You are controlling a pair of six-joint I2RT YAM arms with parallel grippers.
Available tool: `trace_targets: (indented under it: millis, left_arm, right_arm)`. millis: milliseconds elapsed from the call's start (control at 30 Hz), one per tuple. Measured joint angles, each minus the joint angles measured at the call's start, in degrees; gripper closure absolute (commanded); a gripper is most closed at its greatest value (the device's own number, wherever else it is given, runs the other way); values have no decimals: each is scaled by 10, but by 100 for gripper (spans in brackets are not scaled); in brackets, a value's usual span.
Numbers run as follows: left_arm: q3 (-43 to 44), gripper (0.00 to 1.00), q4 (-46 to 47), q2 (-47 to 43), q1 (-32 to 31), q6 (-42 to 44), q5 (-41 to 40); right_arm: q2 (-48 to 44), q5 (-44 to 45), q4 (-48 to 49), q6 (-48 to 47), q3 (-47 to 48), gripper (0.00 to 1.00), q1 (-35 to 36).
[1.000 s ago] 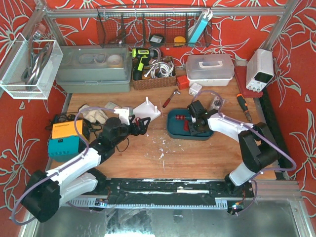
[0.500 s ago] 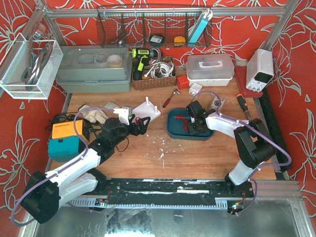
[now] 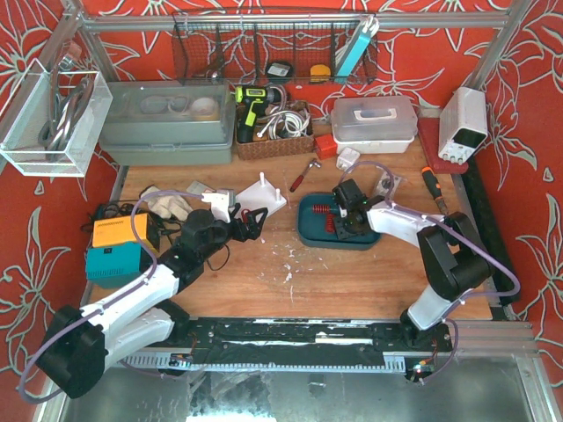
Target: Install the large spring
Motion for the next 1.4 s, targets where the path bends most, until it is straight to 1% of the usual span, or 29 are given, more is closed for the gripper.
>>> trace_targets:
  millis: [167, 567, 667, 800, 867, 1033, 1267, 1400]
  left_arm:
    - [0, 0, 0, 0, 0, 0, -3]
    - [0, 0, -10, 0, 0, -12, -24]
    - [0, 0, -11, 0, 0, -19, -27]
    - [0, 8, -9, 0, 0, -23, -17]
    - [0, 14, -11, -2, 0, -26, -1]
    - [10, 18, -36, -18, 0, -34, 49]
    - [76, 29, -104, -1, -1, -32, 132]
    - [92, 31, -125, 21, -10, -35, 172]
  right_arm:
    - [-19, 2, 5, 0, -8, 91, 0]
    - [-121, 16, 22, -15, -19, 95, 23]
    - [-156, 17, 34, -21, -29, 98, 36]
    - [-217, 10, 64, -35, -57, 100, 59]
    - [-249, 7, 86, -46, -75, 100, 77]
    - [-310, 7, 165, -76, -130, 100, 134]
    - [-326, -12, 287, -111, -189, 100, 193]
    - [-329, -22, 355, -129, -229, 100, 223]
